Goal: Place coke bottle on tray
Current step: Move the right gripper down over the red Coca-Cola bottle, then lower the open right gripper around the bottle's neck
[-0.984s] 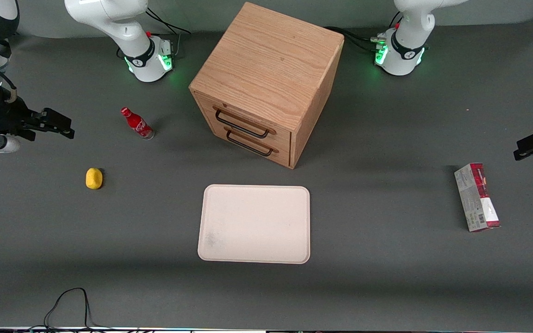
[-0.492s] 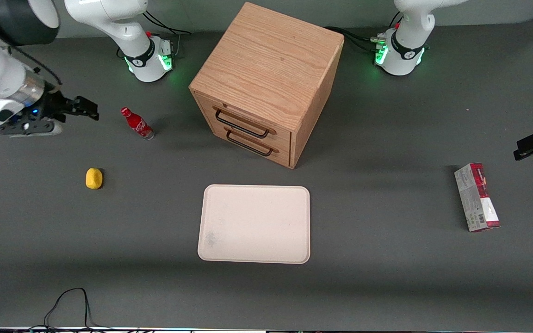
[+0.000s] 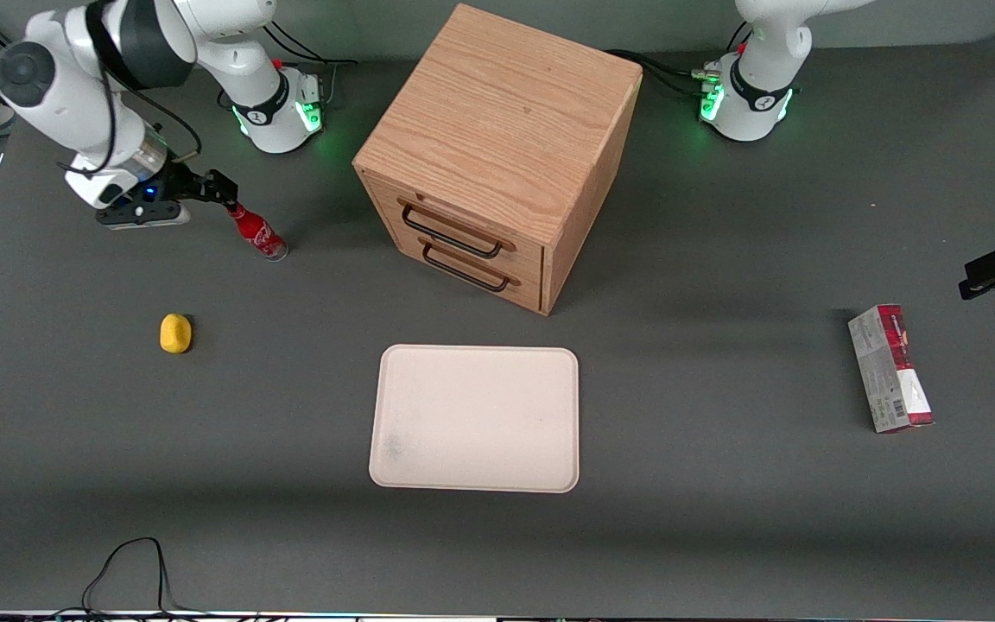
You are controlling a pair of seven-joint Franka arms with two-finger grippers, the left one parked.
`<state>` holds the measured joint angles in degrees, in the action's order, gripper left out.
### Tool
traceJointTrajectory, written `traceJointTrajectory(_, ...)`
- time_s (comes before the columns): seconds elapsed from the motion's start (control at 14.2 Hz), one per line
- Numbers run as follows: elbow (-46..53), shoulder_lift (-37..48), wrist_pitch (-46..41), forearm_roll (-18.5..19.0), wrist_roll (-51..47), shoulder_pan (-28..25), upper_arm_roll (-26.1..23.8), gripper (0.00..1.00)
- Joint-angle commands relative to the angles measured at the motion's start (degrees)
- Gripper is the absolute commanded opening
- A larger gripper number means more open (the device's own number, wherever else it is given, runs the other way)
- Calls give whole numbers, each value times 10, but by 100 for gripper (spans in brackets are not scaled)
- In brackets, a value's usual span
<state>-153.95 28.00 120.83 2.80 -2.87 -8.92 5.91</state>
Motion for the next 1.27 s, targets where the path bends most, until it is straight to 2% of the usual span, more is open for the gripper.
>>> traceJointTrajectory(0.0,-60,20,52,11,6,0,3,100)
traceJointTrajectory(0.21,-90,20,70,16,6,0,3,100)
traceJointTrajectory(0.42,-94,18,80,40,6,1,21,100)
traceJointTrajectory(0.63,-107,6,119,41,6,1,24,100)
traceJointTrajectory(1.2,-122,-8,140,40,1,2,27,100)
